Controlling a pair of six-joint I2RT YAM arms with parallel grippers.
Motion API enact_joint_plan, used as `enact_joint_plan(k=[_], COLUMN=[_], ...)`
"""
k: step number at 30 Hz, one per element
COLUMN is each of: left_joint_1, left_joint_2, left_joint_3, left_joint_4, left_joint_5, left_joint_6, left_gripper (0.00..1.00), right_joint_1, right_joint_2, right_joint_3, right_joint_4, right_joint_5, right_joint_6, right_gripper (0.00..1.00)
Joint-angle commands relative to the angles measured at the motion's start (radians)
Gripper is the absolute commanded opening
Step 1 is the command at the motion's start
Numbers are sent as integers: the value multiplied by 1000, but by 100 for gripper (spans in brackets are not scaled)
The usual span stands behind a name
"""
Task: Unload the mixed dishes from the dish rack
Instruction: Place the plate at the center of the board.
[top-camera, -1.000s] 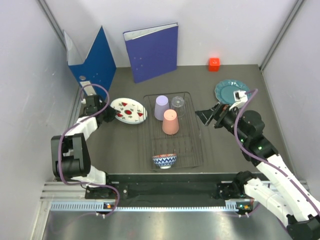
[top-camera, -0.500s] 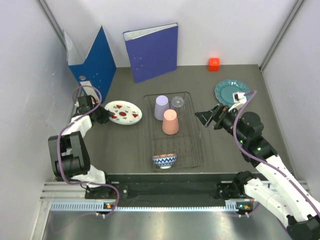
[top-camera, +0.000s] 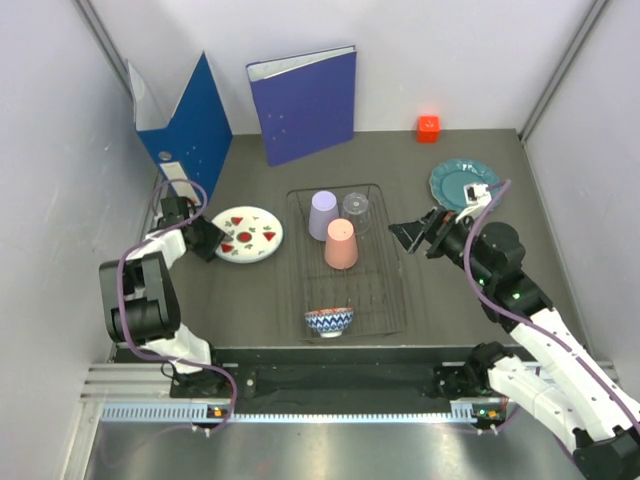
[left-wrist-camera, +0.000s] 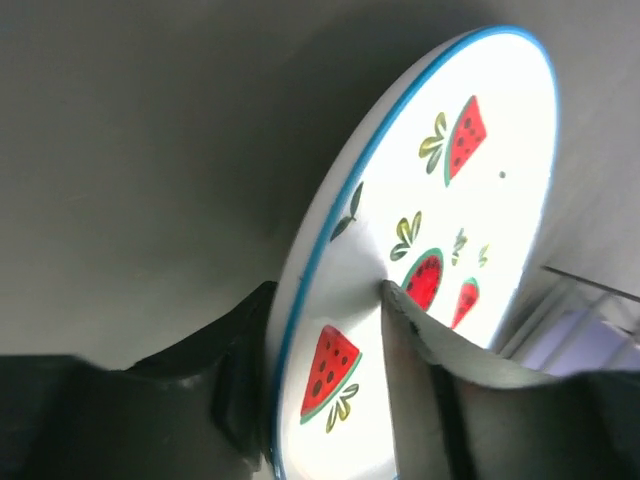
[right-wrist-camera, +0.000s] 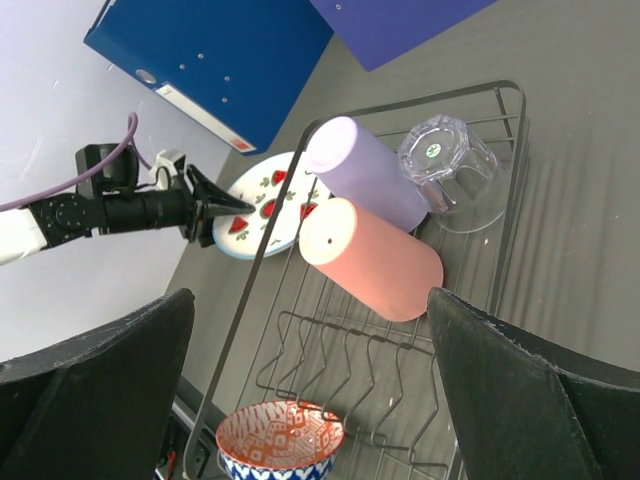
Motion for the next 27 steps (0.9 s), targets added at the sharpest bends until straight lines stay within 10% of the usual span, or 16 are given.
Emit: enact_joint_plan(k=[1,6,27], left_joint_1=[-1,-1,-103], left_joint_2=[16,11,-539], left_joint_3=[-42,-26,93], left_joint_4=[-232,-314,-434], left_joint_5=[-168,-202,-172], left_joint_6=[89,57,23], left_gripper=[52,68,70], right_joint_1=[0,0,67], right_joint_2=[4,15,213], right_joint_3=[-1,-3,206], right_joint_4=[49,55,-125], right_joint_5=[-11,-16,139], right_joint_6=[-1,3,-211], right_gripper=[100,100,99])
